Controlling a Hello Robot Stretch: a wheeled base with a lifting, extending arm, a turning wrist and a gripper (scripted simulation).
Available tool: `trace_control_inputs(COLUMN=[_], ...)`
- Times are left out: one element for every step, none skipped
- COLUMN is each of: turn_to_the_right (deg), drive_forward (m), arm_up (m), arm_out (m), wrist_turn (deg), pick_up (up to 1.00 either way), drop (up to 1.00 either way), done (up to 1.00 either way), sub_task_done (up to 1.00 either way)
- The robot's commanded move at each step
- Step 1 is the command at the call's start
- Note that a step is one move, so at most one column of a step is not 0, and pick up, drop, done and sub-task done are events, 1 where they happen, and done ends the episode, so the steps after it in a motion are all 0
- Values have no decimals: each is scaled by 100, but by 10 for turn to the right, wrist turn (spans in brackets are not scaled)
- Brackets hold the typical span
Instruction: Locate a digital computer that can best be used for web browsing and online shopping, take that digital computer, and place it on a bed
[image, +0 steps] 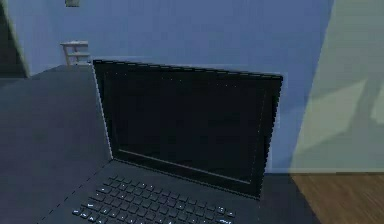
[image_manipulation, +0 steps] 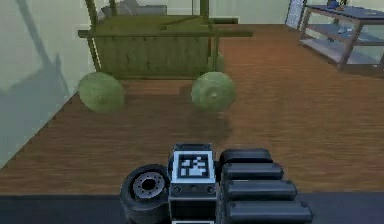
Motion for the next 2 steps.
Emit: trace_control_inputs(turn_to_the_right=[0,-420], drive_forward=[35,0], arm_up=[0,0], arm_out=[0,0], wrist_turn=[0,0], pick_up=[0,0], drop=[0,0], done=[0,0], sub_task_done=[0,0])
